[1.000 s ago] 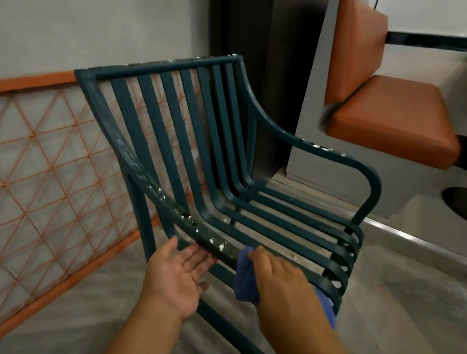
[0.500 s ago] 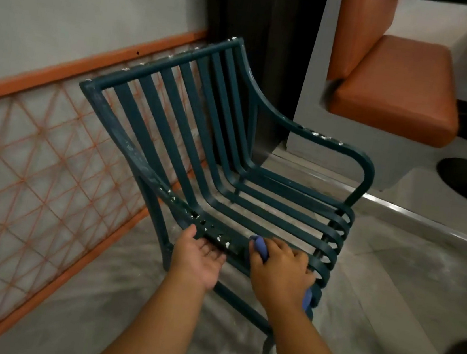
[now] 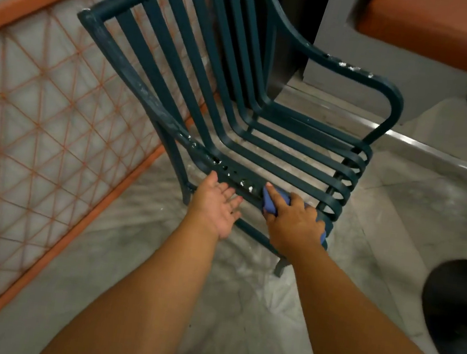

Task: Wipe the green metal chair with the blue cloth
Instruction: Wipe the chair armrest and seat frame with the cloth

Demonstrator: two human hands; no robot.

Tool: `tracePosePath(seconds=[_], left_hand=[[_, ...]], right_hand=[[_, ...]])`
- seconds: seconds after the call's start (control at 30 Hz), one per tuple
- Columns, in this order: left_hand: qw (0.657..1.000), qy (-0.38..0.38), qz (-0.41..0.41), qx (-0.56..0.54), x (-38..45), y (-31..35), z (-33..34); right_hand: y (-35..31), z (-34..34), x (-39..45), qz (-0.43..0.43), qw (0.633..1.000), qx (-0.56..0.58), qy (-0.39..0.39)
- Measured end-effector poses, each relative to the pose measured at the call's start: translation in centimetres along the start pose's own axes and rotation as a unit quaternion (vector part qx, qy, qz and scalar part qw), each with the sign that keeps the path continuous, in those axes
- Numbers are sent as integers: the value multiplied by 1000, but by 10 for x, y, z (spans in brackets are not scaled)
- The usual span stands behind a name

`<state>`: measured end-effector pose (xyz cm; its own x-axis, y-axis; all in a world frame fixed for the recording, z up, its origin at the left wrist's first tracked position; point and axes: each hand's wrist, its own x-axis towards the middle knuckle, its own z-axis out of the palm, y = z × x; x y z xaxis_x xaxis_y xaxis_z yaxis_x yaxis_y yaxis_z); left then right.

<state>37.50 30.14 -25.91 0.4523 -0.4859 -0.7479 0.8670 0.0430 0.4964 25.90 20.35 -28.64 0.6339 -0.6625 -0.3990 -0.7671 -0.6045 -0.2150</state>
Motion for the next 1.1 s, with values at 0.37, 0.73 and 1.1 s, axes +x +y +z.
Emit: tracePosePath(seconds=[0.37, 0.73, 1.1], left_hand=[[1000, -1, -3, 11, 31, 8, 5], [996, 66, -24, 57, 45, 8, -6], [995, 71, -35, 56, 47, 19, -13]], right_hand=[[-26, -3, 21, -127, 960, 203, 146], [-40, 7, 31, -134, 989, -22, 48], [-29, -8, 50, -151, 987, 40, 34]])
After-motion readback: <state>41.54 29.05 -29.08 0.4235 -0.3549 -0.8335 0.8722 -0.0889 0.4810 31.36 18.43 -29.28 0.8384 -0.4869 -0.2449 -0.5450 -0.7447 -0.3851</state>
